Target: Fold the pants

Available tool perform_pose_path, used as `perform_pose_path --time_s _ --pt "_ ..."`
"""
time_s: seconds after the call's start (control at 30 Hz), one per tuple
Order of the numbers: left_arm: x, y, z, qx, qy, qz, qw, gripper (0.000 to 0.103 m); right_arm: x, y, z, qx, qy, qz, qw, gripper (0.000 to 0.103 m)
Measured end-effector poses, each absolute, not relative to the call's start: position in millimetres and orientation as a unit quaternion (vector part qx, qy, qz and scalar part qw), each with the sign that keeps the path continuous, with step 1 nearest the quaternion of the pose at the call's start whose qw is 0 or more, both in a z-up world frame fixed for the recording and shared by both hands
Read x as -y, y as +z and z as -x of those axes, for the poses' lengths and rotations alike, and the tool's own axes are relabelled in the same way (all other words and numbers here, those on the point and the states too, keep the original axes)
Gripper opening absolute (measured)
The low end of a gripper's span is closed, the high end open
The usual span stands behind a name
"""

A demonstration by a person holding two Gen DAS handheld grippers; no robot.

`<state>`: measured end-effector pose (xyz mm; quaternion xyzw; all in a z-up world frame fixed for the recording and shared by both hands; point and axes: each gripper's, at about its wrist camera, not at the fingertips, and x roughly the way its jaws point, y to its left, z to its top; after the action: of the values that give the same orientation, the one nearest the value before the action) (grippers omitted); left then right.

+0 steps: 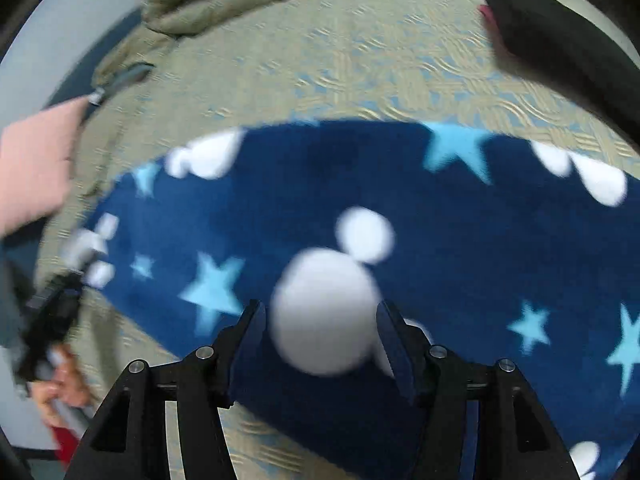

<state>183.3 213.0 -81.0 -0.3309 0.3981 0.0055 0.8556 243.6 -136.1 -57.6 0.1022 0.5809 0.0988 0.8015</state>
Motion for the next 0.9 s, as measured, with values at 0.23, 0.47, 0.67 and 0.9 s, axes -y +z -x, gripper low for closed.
perform_pose_path --time_s 0.23,0.47,0.67,0.9 --pt "-177 -26 -194 -0.373 -0.009 0.262 0.890 0.016 145 -44 -222 -0.541 0.141 -0.129 0.819 0.060" --pt "-71 11 -202 -0.362 -0.103 0.144 0.915 0.016 203 -24 -190 -0.509 0.096 -0.145 0.843 0.060" --pt "42 -21 -190 -0.410 -0.204 0.065 0.886 0.016 258 -24 -168 -0.500 0.060 -0.188 0.844 0.060" --pt "93 -73 -174 -0.476 -0.244 0.048 0.843 0.017 281 -38 -167 -0.512 0.066 -0.237 0.823 0.060"
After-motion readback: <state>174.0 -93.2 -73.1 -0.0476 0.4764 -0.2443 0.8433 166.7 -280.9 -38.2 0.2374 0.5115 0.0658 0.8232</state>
